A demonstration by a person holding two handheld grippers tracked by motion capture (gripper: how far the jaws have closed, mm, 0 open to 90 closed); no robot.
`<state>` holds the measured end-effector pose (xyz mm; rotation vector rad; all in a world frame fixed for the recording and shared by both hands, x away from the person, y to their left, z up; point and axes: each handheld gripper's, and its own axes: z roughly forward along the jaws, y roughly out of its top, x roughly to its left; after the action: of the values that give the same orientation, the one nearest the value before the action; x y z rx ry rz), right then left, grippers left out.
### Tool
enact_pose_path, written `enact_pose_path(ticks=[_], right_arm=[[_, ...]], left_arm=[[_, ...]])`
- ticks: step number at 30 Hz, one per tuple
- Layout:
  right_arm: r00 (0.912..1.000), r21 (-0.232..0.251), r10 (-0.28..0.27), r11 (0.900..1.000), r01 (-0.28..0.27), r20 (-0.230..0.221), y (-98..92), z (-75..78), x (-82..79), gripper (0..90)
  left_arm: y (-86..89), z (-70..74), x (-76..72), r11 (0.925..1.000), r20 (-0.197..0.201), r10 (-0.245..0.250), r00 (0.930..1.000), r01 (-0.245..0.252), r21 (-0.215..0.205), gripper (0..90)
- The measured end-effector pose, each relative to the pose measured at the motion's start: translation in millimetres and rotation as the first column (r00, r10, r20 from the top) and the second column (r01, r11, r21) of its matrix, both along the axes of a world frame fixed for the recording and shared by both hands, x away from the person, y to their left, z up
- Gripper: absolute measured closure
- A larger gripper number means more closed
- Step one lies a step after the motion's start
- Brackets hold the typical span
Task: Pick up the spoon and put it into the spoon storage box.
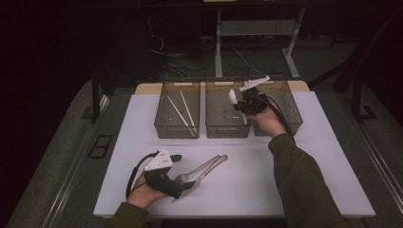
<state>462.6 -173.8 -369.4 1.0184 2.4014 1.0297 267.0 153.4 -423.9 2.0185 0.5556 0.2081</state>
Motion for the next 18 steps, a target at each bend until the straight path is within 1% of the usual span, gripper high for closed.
enact_pose_path(ticks=[2,4,5,6,7,9,10,13,15,18], right_arm=[[0.9998,-0.004,-0.016,1.0,0.016,-0.011,0.8,-4.0,3.2,82.3],[0.9995,0.014,-0.028,0.999,0.028,-0.011,1.4,-5.7,3.8,75.6],[0.9995,0.027,-0.029,0.999,0.029,-0.01,1.6,-5.6,3.5,73.7],[0.9996,0.022,-0.026,0.999,0.027,-0.013,1.5,-4.6,3.0,71.3],[0.9997,0.017,-0.025,1.0,0.025,-0.006,1.7,-3.8,2.3,67.8],[0.9995,0.023,-0.03,0.999,0.03,0.004,1.2,-1.5,0.2,63.1],[0.9996,0.035,-0.028,0.999,0.028,0.008,0.1,-0.1,-0.8,60.0],[0.9996,0.08,-0.028,0.996,0.028,0.001,-2.9,5.2,-6.0,52.9],[0.9992,0.096,-0.036,0.995,0.034,0.014,-6.0,8.4,-10.8,49.6],[0.9993,0.13,-0.037,0.991,0.035,0.01,-10.7,13.0,-19.6,44.9]], left_arm=[[0.4,0.2,0.1,1.0,0.001,-0.001,1.0,0.001,-0.002,0.0],[0.6,0.2,0.1,1.0,0.0,-0.001,1.0,0.001,-0.003,0.0],[0.7,0.2,0.2,1.0,0.0,0.0,1.0,0.0,-0.004,0.0],[0.7,0.2,0.3,1.0,-0.001,0.0,1.0,0.0,-0.004,0.0],[0.6,0.3,0.3,1.0,0.0,0.0,1.0,0.0,-0.003,0.0],[0.2,0.3,0.0,1.0,0.001,-0.002,1.0,0.002,0.0,0.0],[0.0,0.3,-0.3,1.0,-0.001,0.0,1.0,0.0,0.0,0.0],[-0.1,0.3,-0.2,1.0,0.001,0.0,1.0,0.0,-0.001,0.0],[-0.3,0.3,-0.4,1.0,-0.001,0.001,1.0,-0.001,-0.008,0.0],[-0.6,0.1,-0.3,1.0,-0.003,0.003,1.0,-0.003,-0.008,0.0]])
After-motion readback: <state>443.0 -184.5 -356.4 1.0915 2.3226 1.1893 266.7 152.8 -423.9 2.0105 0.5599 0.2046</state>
